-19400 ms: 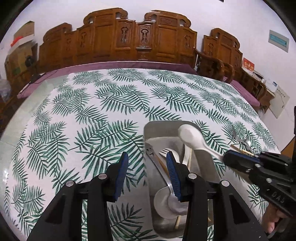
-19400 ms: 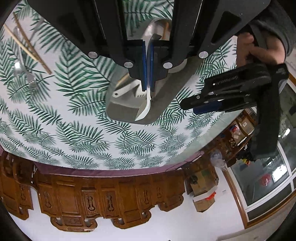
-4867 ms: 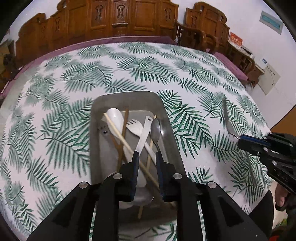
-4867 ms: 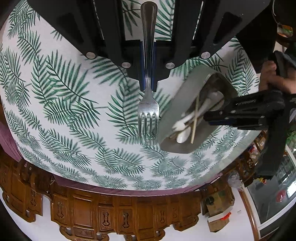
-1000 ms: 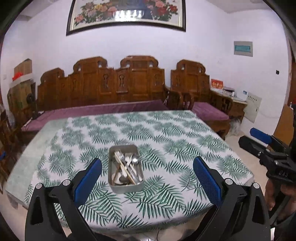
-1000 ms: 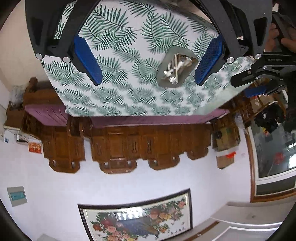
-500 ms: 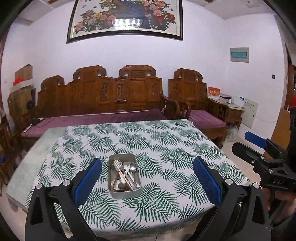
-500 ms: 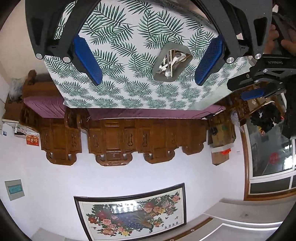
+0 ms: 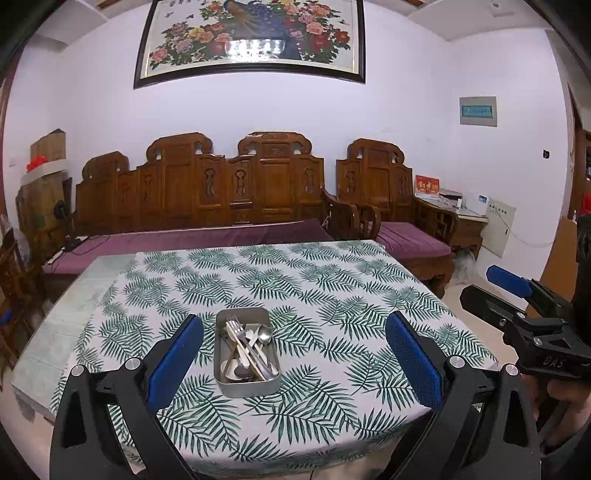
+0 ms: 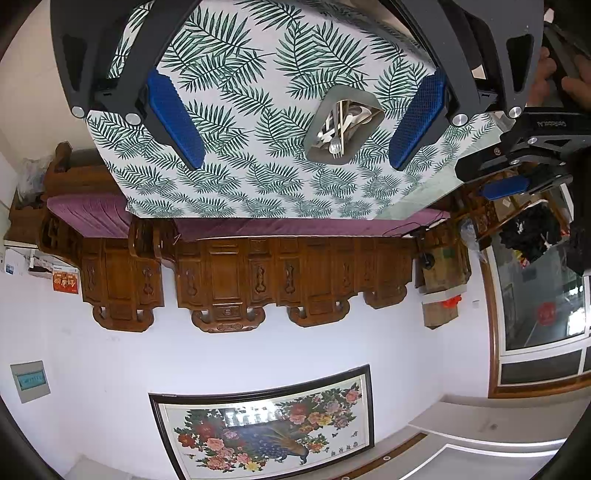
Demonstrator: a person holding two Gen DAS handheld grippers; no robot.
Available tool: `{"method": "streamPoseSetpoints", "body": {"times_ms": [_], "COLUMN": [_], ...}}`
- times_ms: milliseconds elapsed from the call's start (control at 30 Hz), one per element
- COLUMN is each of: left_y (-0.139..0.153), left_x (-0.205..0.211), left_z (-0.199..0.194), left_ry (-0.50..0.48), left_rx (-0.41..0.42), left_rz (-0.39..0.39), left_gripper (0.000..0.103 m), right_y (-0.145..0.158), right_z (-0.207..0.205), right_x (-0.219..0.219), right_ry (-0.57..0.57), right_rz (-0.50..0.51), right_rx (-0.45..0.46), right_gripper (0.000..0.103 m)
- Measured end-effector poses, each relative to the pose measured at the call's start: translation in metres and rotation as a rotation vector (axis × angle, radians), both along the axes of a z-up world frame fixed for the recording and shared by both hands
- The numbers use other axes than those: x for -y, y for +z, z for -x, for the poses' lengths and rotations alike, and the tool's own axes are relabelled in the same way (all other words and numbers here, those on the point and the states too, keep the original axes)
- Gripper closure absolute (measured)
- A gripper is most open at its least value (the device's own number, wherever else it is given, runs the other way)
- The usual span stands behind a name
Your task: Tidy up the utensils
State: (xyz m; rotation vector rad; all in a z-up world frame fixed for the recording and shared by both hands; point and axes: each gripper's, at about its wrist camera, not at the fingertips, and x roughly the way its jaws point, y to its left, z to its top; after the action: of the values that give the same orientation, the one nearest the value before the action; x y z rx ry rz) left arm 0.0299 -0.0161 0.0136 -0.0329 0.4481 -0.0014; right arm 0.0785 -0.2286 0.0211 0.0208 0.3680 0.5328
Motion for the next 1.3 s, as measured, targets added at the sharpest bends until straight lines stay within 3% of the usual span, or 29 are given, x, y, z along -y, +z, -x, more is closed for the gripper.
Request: {"method": "streamPoseSetpoints", "body": {"times_ms": [1300], "left_y": [0.0016], "left_x": [0.0002], "left_z": [0.0004], "left_ry": [0.004], "left_rx": [0.008], "left_rz": [0.001], "left_gripper": [0.008], "right_y": [-0.0011], "right_z": [0.0029], "right_x": [-0.0054], "right_ry": [0.005], "right_rz": [-0.007], "right_rx": [-0.005], "right_gripper": [0.002]}}
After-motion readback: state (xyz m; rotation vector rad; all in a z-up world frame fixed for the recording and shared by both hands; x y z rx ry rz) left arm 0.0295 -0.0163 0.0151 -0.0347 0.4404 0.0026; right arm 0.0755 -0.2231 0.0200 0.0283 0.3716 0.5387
